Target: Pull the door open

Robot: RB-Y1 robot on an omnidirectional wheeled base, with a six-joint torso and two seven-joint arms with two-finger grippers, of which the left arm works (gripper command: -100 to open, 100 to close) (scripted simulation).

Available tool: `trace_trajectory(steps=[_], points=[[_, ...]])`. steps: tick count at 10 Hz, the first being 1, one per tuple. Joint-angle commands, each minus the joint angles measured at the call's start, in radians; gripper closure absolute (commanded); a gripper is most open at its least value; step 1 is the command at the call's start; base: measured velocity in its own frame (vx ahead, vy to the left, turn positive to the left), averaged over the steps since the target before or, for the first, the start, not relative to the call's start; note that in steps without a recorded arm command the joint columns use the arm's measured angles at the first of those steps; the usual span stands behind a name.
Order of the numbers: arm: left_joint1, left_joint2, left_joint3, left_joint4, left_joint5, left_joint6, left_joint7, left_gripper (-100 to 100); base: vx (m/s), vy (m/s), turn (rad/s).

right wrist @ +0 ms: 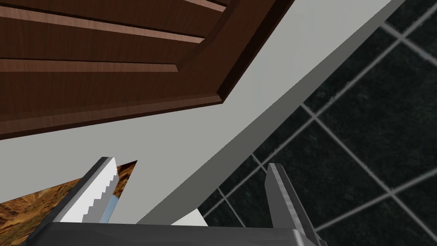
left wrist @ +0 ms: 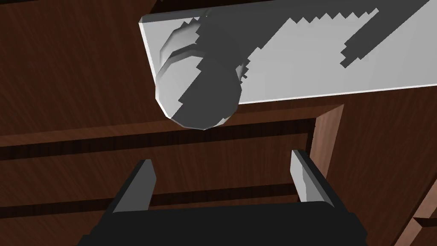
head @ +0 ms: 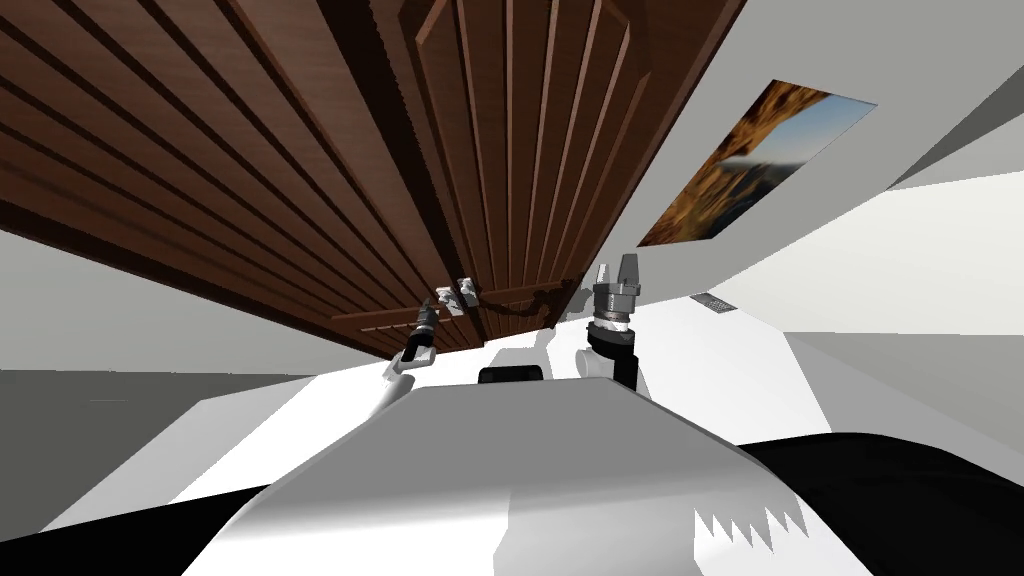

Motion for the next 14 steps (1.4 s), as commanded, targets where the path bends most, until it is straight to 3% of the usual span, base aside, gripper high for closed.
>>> trace_trajectory(steps=[1, 2, 3, 8, 9, 13, 14], points=[[-0.01, -0.007, -0.013, -0.018, -0.002, 0.003, 0.001, -100, 0.189, -0.123, -0.119], [-0.002, -0.007, -0.008, -0.02, -0.001, 0.005, -0.002, -100, 0.088, -0.059, -0.012], [-0.002, -0.007, -0.008, -0.02, -0.001, 0.005, -0.002, 100, -0.01, 0.007, 0.015], [-0.002, -0.007, -0.008, -0.02, -0.001, 0.005, -0.002, 100, -0.017, 0.008, -0.008], [0.017, 0.004, -0.003, -0.014, 0.0, 0.005, 0.002, 100, -0.133, 0.054, 0.021], [0.044, 0.032, -0.012, -0.018, 0.004, -0.002, 0.022, 100, -0.204, 0.072, 0.028], [0.039, 0.03, -0.028, -0.028, 0.002, -0.005, 0.026, -100, -0.194, 0.043, -0.076]])
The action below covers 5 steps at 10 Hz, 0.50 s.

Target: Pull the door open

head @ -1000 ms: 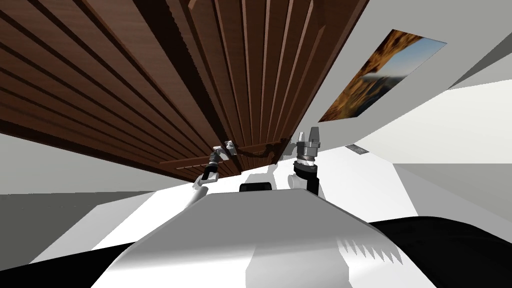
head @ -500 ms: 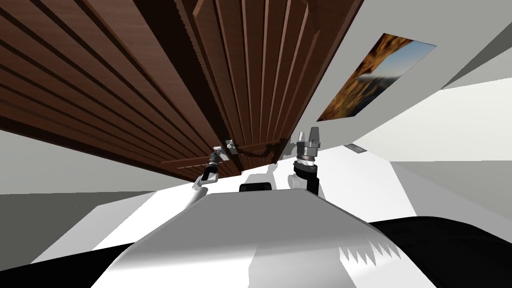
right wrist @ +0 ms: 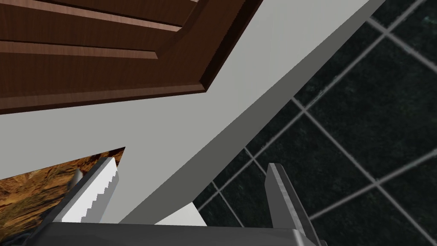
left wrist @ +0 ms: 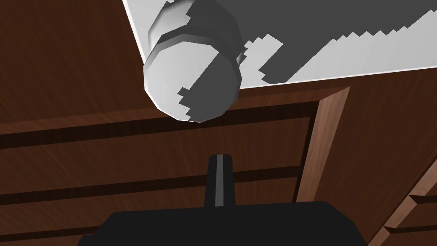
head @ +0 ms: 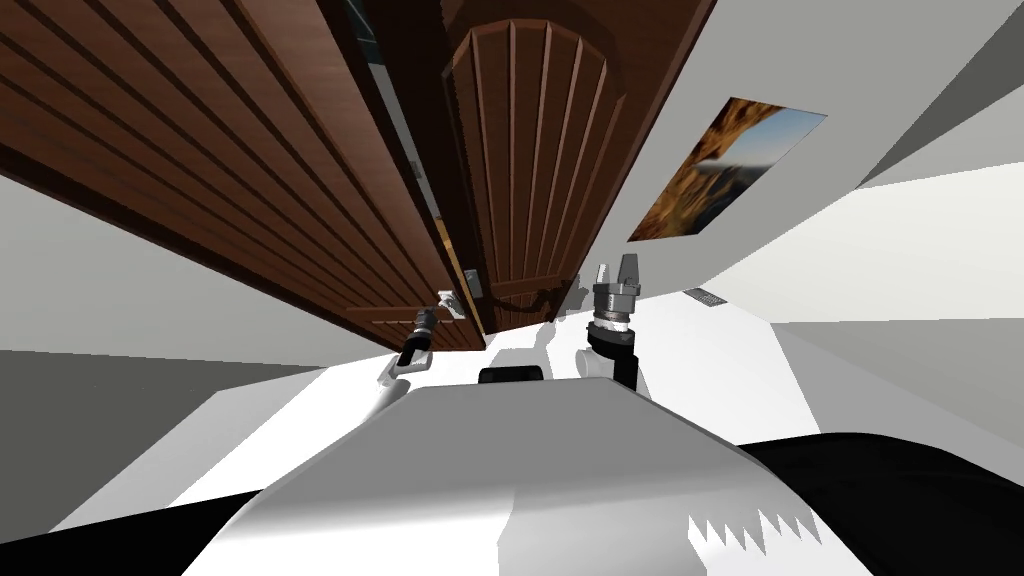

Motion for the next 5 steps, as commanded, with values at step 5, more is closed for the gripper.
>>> trace_trajectory(steps=[5], points=[[0.016, 0.014, -0.073, -0.066, -0.006, -0.004, 0.033, -100, -0.193, 0.018, -0.079]])
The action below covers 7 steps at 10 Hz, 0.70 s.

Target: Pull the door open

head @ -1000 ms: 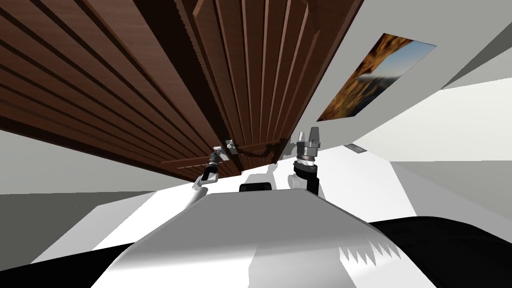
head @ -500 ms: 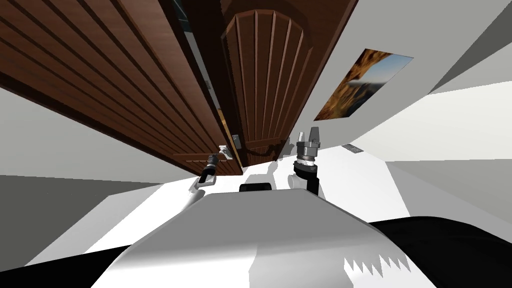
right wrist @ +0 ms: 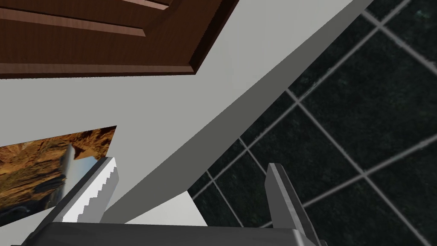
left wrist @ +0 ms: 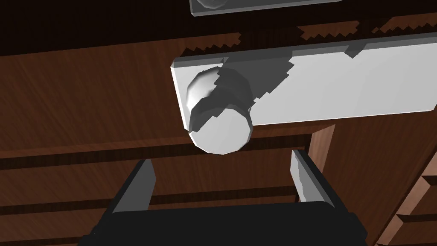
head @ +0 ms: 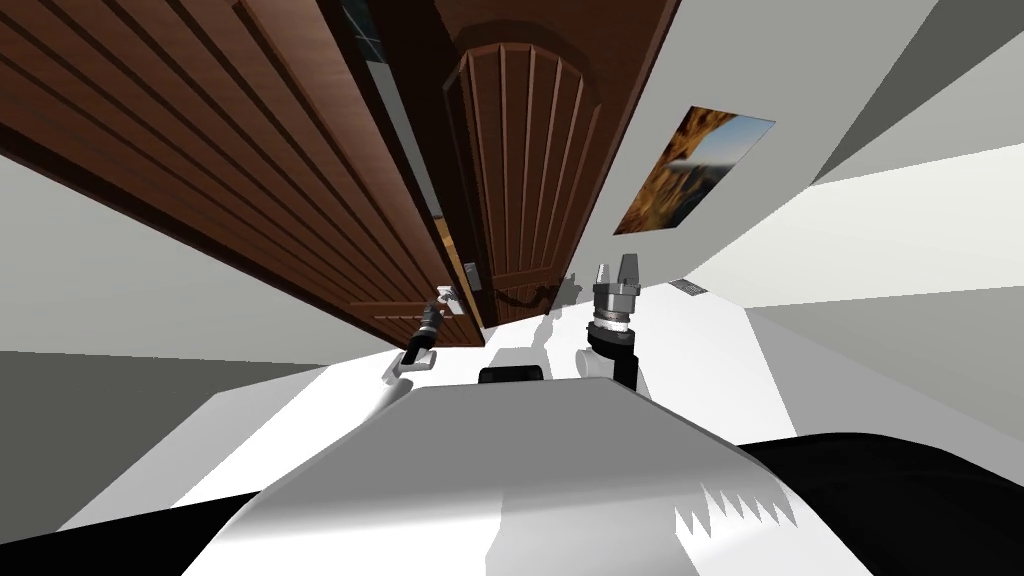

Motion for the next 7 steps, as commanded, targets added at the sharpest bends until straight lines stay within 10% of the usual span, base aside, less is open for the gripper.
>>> trace_trajectory(steps=[1, 3, 7], points=[[0.008, 0.008, -0.019, -0.016, 0.0, -0.005, 0.012, -100, -0.201, 0.008, -0.049], [0.004, 0.007, -0.023, -0.01, -0.001, -0.009, 0.012, -100, -0.144, -0.022, -0.032], [-0.02, -0.002, -0.012, 0.013, -0.001, -0.011, 0.006, -100, 0.154, 0.025, -0.03]])
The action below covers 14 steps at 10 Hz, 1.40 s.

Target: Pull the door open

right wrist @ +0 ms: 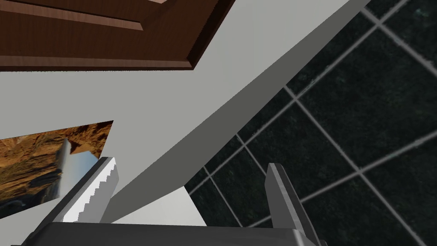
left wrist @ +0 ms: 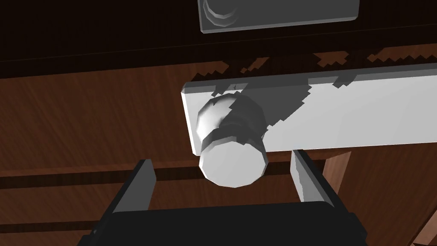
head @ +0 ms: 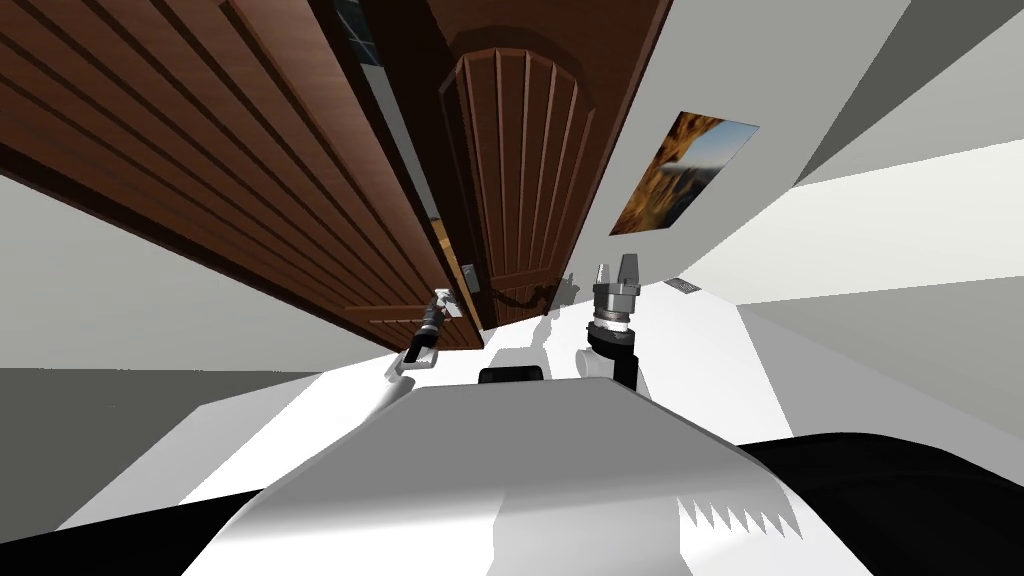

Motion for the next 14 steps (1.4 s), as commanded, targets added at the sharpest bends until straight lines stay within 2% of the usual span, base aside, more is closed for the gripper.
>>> trace_trajectory(steps=[1, 2, 3, 8, 9, 13, 14], points=[[-0.008, -0.002, 0.004, 0.008, 0.0, 0.0, -0.002, -100, 0.176, 0.012, -0.024], [-0.005, -0.001, 0.003, 0.004, 0.0, 0.001, -0.001, -100, 0.081, 0.005, -0.005], [-0.005, -0.001, 0.003, 0.004, 0.0, 0.001, -0.001, 100, 0.0, 0.0, 0.0], [-0.005, -0.001, 0.003, 0.004, 0.0, 0.001, -0.001, 100, -0.017, 0.0, 0.001], [0.011, 0.022, -0.014, -0.002, 0.001, -0.011, 0.016, 100, -0.118, 0.083, -0.179], [0.049, 0.08, -0.058, -0.025, 0.005, -0.048, 0.064, 100, -0.216, 0.137, -0.204], [0.054, 0.088, -0.064, -0.029, 0.005, -0.053, 0.071, 100, -0.182, 0.138, -0.142]])
